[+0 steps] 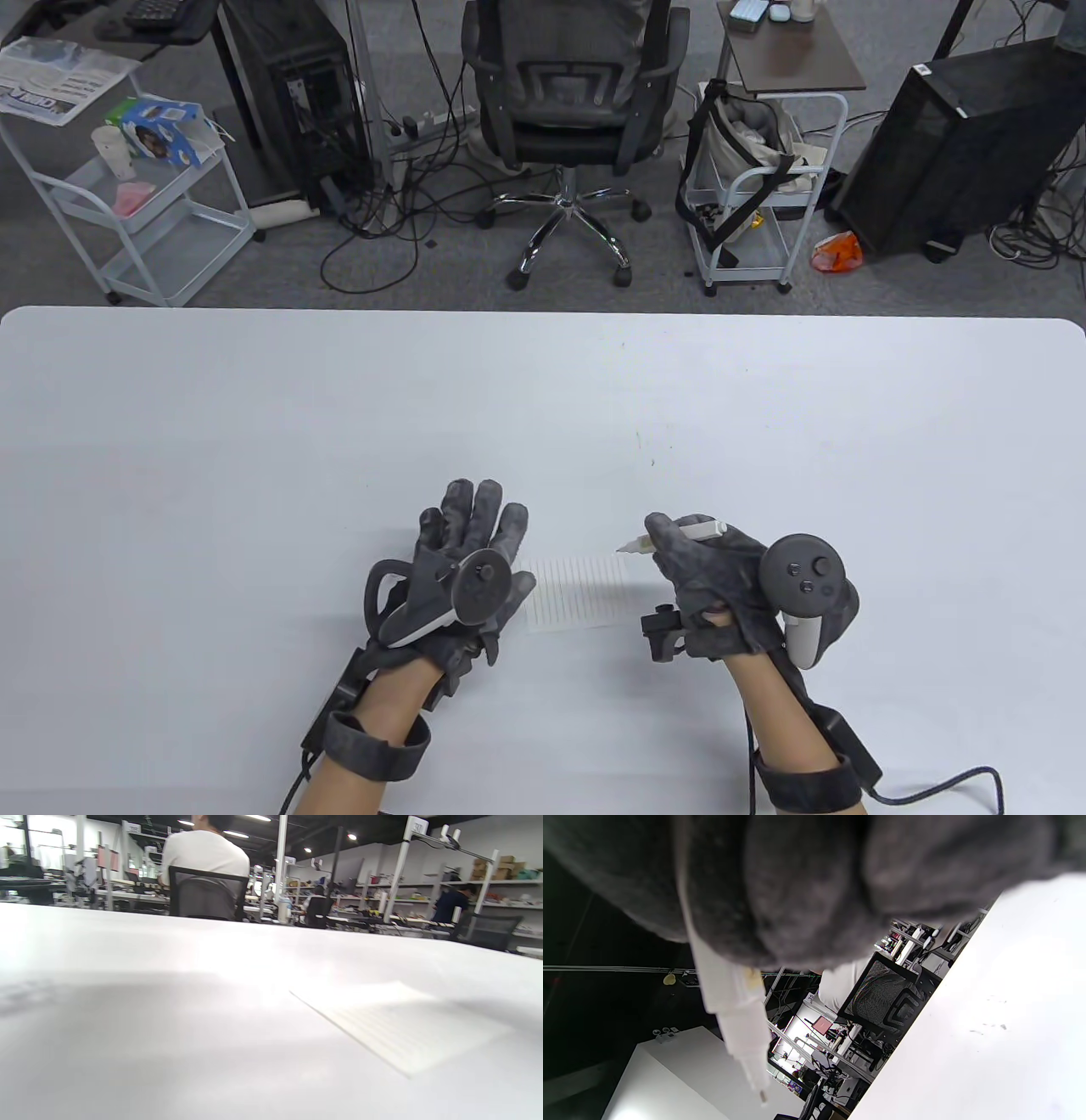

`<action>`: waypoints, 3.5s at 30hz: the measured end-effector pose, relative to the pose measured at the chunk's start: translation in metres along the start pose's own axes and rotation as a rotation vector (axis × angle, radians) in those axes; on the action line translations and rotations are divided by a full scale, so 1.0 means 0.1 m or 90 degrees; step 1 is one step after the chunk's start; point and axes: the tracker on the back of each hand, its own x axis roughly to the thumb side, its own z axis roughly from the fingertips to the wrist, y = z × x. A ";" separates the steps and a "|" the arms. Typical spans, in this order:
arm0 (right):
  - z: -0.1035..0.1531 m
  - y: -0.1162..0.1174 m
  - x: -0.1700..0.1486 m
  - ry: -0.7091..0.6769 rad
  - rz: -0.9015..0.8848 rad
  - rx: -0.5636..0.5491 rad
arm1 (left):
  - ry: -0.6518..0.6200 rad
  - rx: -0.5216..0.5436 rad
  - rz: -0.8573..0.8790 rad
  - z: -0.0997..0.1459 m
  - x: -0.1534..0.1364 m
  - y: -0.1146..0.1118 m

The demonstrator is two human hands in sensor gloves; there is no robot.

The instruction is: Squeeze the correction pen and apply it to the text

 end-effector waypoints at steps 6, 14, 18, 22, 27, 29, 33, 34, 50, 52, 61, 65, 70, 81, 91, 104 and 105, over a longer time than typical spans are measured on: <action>0.01 -0.07 -0.05 0.012 -0.022 -0.012 | 0.054 0.009 0.042 0.09 -0.36 0.06; 0.02 -0.05 -0.04 0.005 -0.011 -0.011 | 0.146 -0.021 -0.005 0.08 -0.81 -0.15; 0.02 -0.04 -0.07 0.011 -0.009 -0.008 | 0.180 -0.044 -0.025 0.06 -0.91 -0.26; 0.02 -0.02 -0.09 0.014 -0.001 -0.002 | 0.203 -0.064 -0.084 0.06 -0.98 -0.33; 0.03 0.02 -0.11 0.020 0.004 0.009 | 0.228 -0.087 -0.105 0.02 -1.05 -0.42; 0.03 0.03 -0.12 0.021 0.006 0.013 | 0.239 -0.104 -0.110 0.00 -1.07 -0.47; 0.02 0.04 -0.12 0.023 0.010 0.015 | 0.245 -0.124 -0.089 -0.02 -1.10 -0.49; 0.02 0.04 -0.12 0.025 0.009 0.016 | 0.249 -0.131 -0.076 -0.03 -1.11 -0.50; 0.04 0.10 -0.13 0.031 0.020 0.029 | 0.250 -0.162 -0.144 -0.13 -0.90 -0.53; 0.04 0.10 -0.13 0.031 0.021 0.030 | 0.245 -0.160 -0.136 -0.12 -0.91 -0.53; 0.04 0.09 -0.13 0.023 0.016 0.029 | 0.193 -0.009 -0.109 -0.01 -0.79 -0.39; 0.04 0.08 -0.11 0.016 -0.004 0.025 | 0.152 0.031 -0.076 0.03 -0.66 -0.25; 0.05 0.09 -0.10 0.007 -0.028 0.026 | 0.073 0.077 0.027 0.12 -0.44 -0.12; 0.18 0.28 0.06 -0.062 -0.019 0.060 | -0.058 0.106 0.060 0.23 0.09 -0.09; 0.32 0.48 0.15 -0.083 -0.038 0.094 | -0.095 0.089 0.157 0.27 0.22 -0.10; 0.34 0.54 0.12 -0.072 -0.034 0.110 | -0.112 0.086 0.169 0.27 0.26 -0.13; 0.34 0.54 0.12 -0.072 -0.033 0.112 | -0.113 0.086 0.172 0.27 0.26 -0.14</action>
